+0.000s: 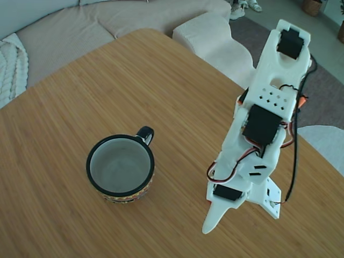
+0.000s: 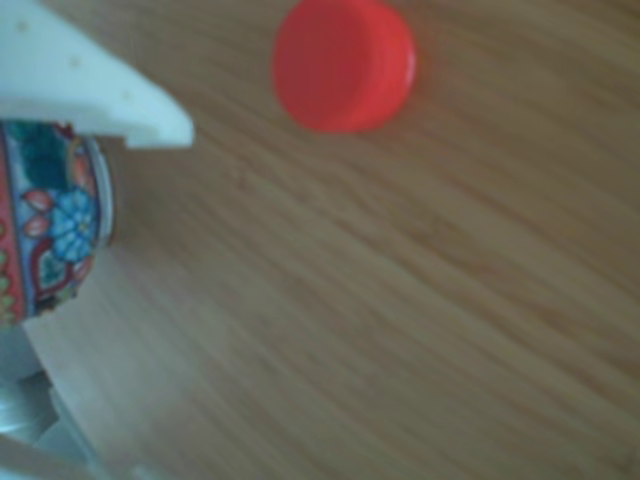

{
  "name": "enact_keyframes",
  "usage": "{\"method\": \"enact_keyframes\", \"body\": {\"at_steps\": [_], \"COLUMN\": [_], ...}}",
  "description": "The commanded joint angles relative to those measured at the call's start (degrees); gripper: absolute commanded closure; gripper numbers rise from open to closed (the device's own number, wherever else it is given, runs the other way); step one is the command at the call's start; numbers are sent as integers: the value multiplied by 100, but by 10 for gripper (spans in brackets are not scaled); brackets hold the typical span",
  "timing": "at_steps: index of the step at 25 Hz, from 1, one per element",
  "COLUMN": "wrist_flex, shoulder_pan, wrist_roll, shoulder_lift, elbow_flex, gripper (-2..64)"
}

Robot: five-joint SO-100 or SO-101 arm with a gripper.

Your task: Grasp a red cap and put it in the cup.

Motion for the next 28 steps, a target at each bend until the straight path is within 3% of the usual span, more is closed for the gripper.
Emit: {"method": "enact_keyframes", "body": {"at_steps": [1, 13, 28], "wrist_flex": [97, 211, -53], "shoulder_pan": [-97, -123, -158], "wrist_roll": [-70, -44, -18], "shoulder_lift": [176, 1037, 1072], "elbow_flex": [-35, 826, 1872], "gripper": [133, 130, 132]}}
